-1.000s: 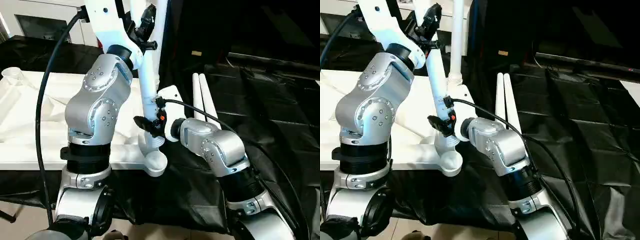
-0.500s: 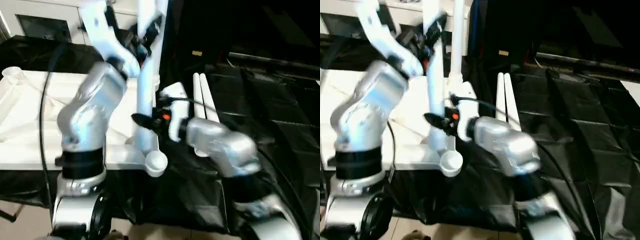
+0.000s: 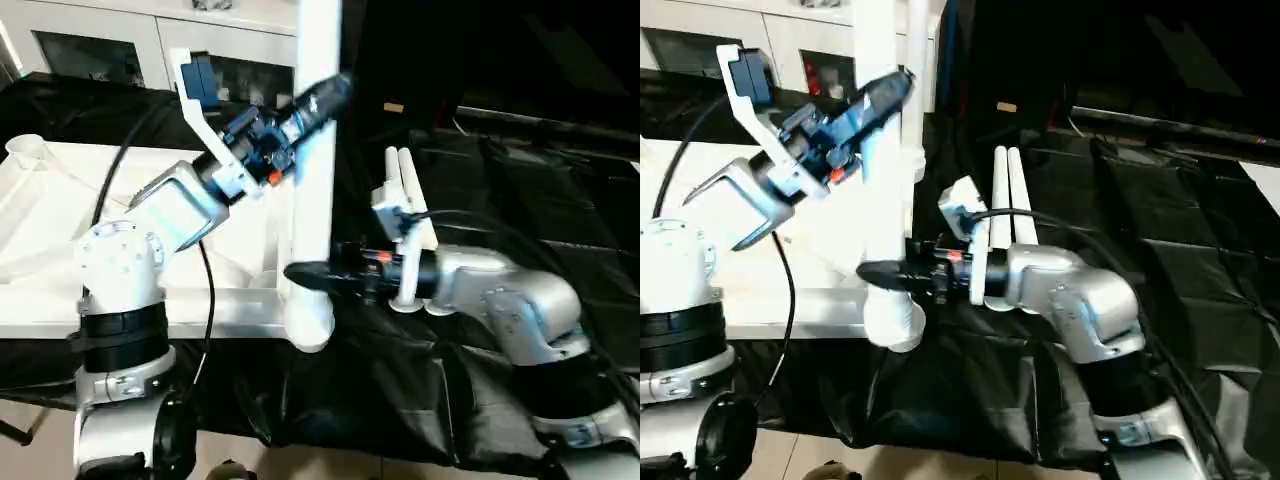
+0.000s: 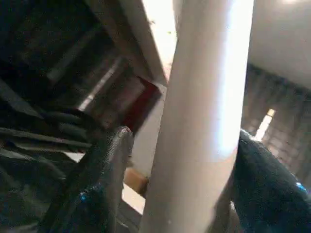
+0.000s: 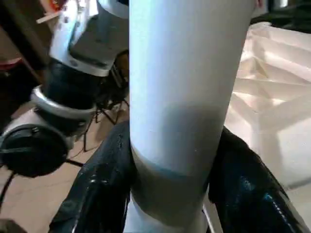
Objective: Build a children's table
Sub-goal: Insert table leg to table base
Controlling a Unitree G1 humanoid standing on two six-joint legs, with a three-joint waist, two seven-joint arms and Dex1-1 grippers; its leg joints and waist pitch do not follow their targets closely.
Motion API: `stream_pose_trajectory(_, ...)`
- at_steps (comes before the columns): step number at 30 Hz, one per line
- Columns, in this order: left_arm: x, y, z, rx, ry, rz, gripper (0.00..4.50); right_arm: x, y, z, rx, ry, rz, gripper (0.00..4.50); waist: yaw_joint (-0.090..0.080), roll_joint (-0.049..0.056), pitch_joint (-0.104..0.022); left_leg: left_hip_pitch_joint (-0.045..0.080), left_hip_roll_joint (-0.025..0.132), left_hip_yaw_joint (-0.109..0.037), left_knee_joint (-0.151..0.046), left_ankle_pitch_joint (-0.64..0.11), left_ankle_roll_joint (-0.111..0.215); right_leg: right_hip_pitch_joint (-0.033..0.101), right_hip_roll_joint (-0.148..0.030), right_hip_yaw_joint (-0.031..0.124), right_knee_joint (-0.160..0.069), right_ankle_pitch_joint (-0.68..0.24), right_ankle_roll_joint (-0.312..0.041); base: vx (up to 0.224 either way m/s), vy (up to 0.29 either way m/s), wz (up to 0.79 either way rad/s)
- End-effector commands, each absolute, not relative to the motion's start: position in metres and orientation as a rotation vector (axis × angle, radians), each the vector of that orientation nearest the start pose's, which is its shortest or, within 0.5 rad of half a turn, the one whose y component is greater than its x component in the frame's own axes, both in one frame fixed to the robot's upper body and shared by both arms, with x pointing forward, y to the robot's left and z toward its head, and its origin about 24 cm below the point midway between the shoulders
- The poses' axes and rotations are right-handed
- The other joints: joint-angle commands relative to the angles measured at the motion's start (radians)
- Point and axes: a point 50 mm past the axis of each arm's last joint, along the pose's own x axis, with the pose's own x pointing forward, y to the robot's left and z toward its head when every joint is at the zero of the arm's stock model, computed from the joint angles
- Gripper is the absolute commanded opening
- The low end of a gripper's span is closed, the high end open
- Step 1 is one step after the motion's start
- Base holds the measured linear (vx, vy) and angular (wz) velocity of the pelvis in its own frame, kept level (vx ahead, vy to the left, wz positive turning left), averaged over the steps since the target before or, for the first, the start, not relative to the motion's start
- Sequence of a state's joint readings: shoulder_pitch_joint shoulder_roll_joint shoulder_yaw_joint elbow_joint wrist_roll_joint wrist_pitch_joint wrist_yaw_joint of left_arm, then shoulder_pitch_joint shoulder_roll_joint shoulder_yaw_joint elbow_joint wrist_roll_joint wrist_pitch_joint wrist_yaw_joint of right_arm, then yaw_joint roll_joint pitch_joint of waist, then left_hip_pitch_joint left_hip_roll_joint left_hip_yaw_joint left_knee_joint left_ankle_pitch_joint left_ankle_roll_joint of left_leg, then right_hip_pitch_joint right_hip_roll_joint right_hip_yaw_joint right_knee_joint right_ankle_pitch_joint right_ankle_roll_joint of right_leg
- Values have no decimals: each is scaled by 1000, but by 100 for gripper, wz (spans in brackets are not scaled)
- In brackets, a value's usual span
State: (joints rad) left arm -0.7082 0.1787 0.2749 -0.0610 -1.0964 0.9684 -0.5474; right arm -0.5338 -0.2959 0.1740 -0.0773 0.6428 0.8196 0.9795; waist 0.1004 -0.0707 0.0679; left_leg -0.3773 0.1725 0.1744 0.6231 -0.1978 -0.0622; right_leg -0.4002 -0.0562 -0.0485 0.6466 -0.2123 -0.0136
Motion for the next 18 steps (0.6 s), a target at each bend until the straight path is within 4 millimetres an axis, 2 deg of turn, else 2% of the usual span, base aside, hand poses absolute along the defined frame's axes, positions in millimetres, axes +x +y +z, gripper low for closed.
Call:
stream_pose_trajectory(1,301,105,224,-717,-19,-1270,274,273,-74,151,253,230,1527,184,4,19,-72,17,53,-20,-77,-90,-28,59,-83,52,-73,-61,-202,0,0,0)
stream_pose_trajectory(2,300,105,225,-711,-20,-1289,257,273,-74,151,251,232,1530,184,5,19,-73,17,54,-20,-77,-87,-29,60,-84,52,-72,-55,-204,0,0,0)
stream_pose_trajectory(3,300,104,226,-704,-24,-1293,257,273,-75,151,248,234,1531,184,7,29,-73,18,54,-22,-77,-90,-32,58,-85,52,-71,-54,-205,0,0,0)
stream_pose_trajectory(4,300,104,227,-702,-27,-1296,245,273,-75,151,246,235,1532,184,6,23,-73,18,54,-21,-77,-96,-34,60,-84,52,-72,-51,-205,0,0,0)
stream_pose_trajectory(6,301,104,228,-698,-34,-1289,225,273,-76,151,242,235,1530,184,8,23,-73,17,54,-21,-77,-90,-35,61,-84,52,-71,-42,-208,0,0,0)
stream_pose_trajectory(7,301,104,228,-698,-34,-1289,212,273,-76,151,242,235,1530,184,9,28,-74,17,54,-21,-77,-90,-37,60,-85,52,-70,-38,-210,0,0,0)
stream_pose_trajectory(8,302,105,228,-698,-41,-1281,202,273,-77,151,239,234,1526,184,10,24,-75,18,54,-21,-76,-85,-35,62,-84,52,-69,-22,-212,0,0,0)
stream_pose_trajectory(9,302,105,228,-705,-45,-1271,202,274,-77,151,237,233,1525,184,12,28,-74,18,54,-21,-76,-87,-35,61,-84,52,-69,-22,-213,0,0,0)
stream_pose_trajectory(10,303,106,228,-711,-47,-1266,198,274,-77,151,236,232,1524,184,11,26,-74,18,54,-21,-77,-92,-36,62,-84,52,-70,-25,-212,0,0,0)
stream_pose_trajectory(18,306,106,226,-707,-74,-1185,185,280,-79,151,201,201,1455,184,13,25,-73,18,55,-22,-79,-102,-44,62,-86,52,-73,-52,-204,0,0,0)
